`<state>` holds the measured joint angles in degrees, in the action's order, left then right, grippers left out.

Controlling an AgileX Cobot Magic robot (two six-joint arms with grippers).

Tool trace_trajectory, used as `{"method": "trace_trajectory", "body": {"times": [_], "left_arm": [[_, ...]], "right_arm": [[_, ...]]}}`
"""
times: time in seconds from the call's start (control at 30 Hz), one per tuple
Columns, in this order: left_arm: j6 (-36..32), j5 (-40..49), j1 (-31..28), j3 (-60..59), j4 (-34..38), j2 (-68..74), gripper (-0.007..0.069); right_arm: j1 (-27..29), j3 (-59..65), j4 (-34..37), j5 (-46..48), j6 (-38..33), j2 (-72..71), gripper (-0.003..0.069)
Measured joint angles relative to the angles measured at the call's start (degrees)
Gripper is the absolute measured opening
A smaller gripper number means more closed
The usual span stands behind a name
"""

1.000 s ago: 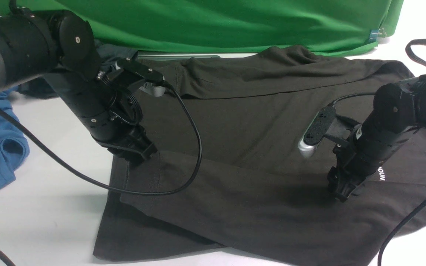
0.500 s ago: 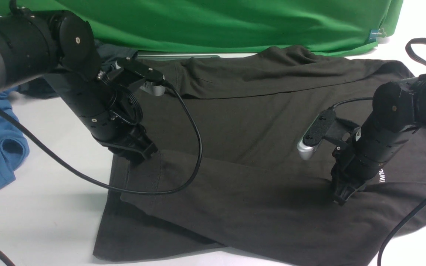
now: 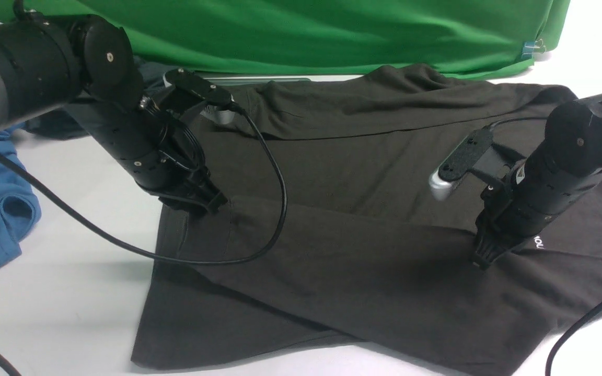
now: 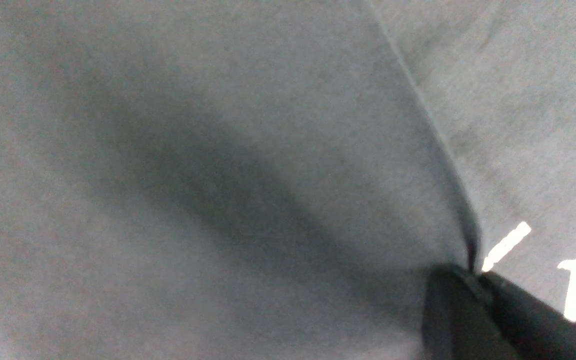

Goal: Fold a long-sleeved shirt on a white desktop.
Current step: 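Fold the left side of the black T-shirt inward over its body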

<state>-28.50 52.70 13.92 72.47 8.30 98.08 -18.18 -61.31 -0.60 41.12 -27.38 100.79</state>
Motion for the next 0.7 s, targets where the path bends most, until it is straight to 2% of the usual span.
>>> {"method": "trace_trajectory", "body": {"times": [0.43,0.7], "left_arm": [[0.1,-11.2,0.0,0.0,-1.2,0.0,0.0034],[0.4,-17.9,0.0,0.0,-5.5,2.3,0.0034]], "right_arm": [[2.2,0.0,-0.2,-2.6,5.9,0.0,0.0020],[2.2,0.0,-0.2,-6.7,7.9,0.0,0.0020]]}}
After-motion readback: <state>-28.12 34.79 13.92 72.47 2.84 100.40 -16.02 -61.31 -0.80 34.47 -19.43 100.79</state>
